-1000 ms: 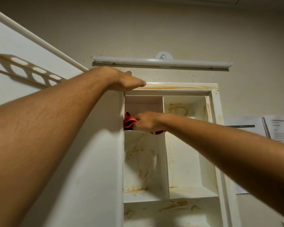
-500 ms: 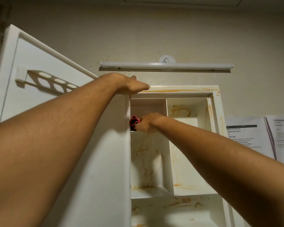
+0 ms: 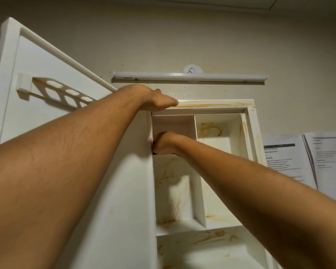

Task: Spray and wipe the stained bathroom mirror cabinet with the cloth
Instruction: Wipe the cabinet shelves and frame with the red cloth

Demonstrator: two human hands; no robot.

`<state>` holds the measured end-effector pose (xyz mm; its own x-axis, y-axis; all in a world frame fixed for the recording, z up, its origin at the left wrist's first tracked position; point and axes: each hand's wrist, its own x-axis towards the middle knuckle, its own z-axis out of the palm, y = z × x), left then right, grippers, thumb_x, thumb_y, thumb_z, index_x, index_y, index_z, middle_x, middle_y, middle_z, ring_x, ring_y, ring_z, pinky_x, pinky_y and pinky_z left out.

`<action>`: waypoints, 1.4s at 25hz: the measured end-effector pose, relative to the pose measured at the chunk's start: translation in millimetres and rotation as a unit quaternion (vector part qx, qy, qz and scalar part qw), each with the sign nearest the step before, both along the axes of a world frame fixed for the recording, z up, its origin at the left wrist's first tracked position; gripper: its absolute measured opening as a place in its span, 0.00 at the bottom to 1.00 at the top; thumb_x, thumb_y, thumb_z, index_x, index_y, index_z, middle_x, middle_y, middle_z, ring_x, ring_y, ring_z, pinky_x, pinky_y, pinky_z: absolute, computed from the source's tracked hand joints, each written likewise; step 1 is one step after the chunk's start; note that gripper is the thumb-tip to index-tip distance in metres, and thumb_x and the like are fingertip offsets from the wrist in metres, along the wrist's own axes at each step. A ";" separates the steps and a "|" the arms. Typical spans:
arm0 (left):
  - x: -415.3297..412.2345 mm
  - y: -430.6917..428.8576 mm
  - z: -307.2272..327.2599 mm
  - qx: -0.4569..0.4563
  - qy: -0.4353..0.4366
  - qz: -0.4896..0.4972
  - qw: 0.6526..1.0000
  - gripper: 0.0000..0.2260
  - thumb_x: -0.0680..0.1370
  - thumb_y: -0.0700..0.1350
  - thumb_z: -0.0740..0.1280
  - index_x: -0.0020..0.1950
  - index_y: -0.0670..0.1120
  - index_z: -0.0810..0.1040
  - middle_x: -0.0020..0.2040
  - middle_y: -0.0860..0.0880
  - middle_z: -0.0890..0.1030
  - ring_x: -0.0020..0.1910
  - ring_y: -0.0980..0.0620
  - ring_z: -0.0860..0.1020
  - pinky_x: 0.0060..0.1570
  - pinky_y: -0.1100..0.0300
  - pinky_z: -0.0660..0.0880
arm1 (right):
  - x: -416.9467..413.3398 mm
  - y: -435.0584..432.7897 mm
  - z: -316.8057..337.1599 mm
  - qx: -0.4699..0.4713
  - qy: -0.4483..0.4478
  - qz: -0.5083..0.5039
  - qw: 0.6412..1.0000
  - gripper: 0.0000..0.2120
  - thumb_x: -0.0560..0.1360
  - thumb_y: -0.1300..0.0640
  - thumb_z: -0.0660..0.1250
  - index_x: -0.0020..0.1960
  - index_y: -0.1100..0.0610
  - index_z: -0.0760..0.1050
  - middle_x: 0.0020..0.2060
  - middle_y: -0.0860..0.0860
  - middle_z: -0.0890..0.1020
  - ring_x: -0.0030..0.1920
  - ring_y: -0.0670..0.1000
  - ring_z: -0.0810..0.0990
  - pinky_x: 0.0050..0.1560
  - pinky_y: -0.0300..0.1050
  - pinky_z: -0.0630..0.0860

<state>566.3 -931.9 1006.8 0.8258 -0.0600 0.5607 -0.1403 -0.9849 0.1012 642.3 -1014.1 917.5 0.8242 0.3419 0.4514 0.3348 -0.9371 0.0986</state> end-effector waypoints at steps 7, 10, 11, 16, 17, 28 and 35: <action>-3.2 3.4 -0.7 -0.004 -0.001 -0.004 1.000 0.40 0.81 0.69 0.54 0.85 0.51 0.42 0.85 0.47 0.45 0.84 0.41 0.46 0.81 0.40 0.46 | -11.1 -49.9 -7.5 0.094 0.037 0.107 0.989 0.13 0.80 0.49 0.64 0.54 0.58 0.79 0.44 0.55 0.81 0.42 0.53 0.77 0.43 0.47 0.73; -5.2 3.1 -1.6 -0.002 0.001 -0.007 1.000 0.39 0.82 0.68 0.54 0.85 0.49 0.43 0.85 0.45 0.46 0.83 0.40 0.48 0.81 0.41 0.48 | -23.3 -57.9 -2.8 0.074 0.042 0.117 0.990 0.08 0.81 0.55 0.66 0.59 0.53 0.78 0.47 0.55 0.82 0.47 0.53 0.79 0.48 0.48 0.76; -6.0 2.5 -2.5 0.000 0.000 -0.007 1.000 0.39 0.82 0.68 0.54 0.85 0.49 0.43 0.85 0.45 0.47 0.83 0.40 0.48 0.81 0.41 0.48 | -29.9 -64.5 -0.2 0.081 0.058 0.126 0.987 0.08 0.81 0.56 0.67 0.60 0.51 0.78 0.48 0.54 0.82 0.48 0.53 0.80 0.48 0.47 0.78; -3.7 -0.9 -3.3 0.007 -0.008 -0.009 1.000 0.40 0.82 0.67 0.54 0.84 0.46 0.42 0.85 0.44 0.48 0.83 0.40 0.49 0.80 0.43 0.50 | -56.4 -149.0 -13.7 0.436 0.024 0.286 0.853 0.07 0.83 0.57 0.64 0.58 0.56 0.79 0.45 0.60 0.86 0.45 0.60 0.86 0.44 0.50 0.84; -3.5 -1.9 -4.0 0.009 -0.009 -0.009 1.000 0.39 0.83 0.66 0.54 0.84 0.46 0.42 0.85 0.44 0.48 0.83 0.40 0.49 0.80 0.43 0.51 | -56.0 -168.2 -23.8 0.516 -0.011 0.269 0.813 0.09 0.84 0.58 0.62 0.59 0.58 0.78 0.44 0.59 0.85 0.45 0.61 0.86 0.43 0.51 0.84; -16.9 -13.8 -10.8 0.093 -0.043 -0.034 0.994 0.35 0.85 0.62 0.53 0.85 0.48 0.41 0.84 0.43 0.55 0.82 0.41 0.58 0.80 0.49 0.54 | -17.2 -191.1 -61.7 0.547 -0.186 0.057 0.814 0.03 0.75 0.58 0.71 0.46 0.51 0.78 0.41 0.52 0.84 0.43 0.56 0.85 0.45 0.53 0.84; -2.2 -57.4 -20.6 0.067 -0.055 -0.121 0.989 0.34 0.84 0.60 0.55 0.85 0.49 0.44 0.83 0.46 0.61 0.79 0.42 0.63 0.77 0.48 0.61 | 12.1 -179.2 -69.7 0.344 -0.294 -0.070 0.889 0.19 0.78 0.56 0.71 0.65 0.57 0.69 0.42 0.51 0.76 0.45 0.58 0.82 0.40 0.48 0.73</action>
<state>564.0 -989.2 986.2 0.7119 -0.3290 0.6205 -0.3770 -0.9244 -0.0575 654.4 -1193.3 847.8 0.3895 -0.2686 0.8810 0.2900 -0.8721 -0.3942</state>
